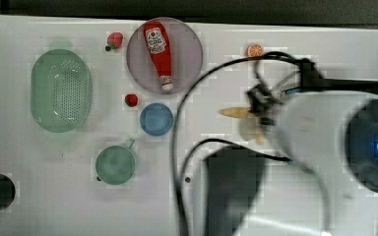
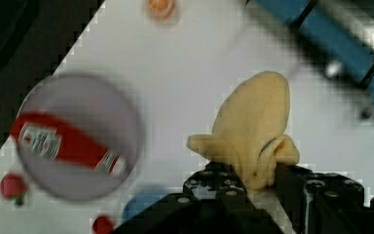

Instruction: Pick banana from table and place on oven.

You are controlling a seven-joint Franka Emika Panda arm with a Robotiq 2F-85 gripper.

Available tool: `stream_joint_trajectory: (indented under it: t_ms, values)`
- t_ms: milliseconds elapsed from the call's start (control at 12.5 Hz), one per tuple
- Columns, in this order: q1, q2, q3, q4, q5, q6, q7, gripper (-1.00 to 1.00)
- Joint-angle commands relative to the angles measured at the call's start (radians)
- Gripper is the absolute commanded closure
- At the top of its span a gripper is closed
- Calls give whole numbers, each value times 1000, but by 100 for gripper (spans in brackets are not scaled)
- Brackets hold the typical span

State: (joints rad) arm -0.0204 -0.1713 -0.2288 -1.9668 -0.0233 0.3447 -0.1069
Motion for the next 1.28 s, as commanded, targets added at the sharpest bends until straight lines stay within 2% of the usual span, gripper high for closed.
stream_joint_trajectory:
  t_ms: [80, 240, 560, 880, 1200, 1280]
  values:
    - [-46, 72, -125, -16, 11, -6, -169, 49]
    - [-49, 113, -205, -14, 10, 19, -216, 49]
    - [-52, 228, -318, -11, -40, 198, -366, 49]
    - [-55, 326, -371, 14, -42, 228, -400, 49]
    - [-55, 344, -366, 22, -40, 225, -403, 49]
    - [-55, 344, -366, 24, -40, 229, -403, 43]
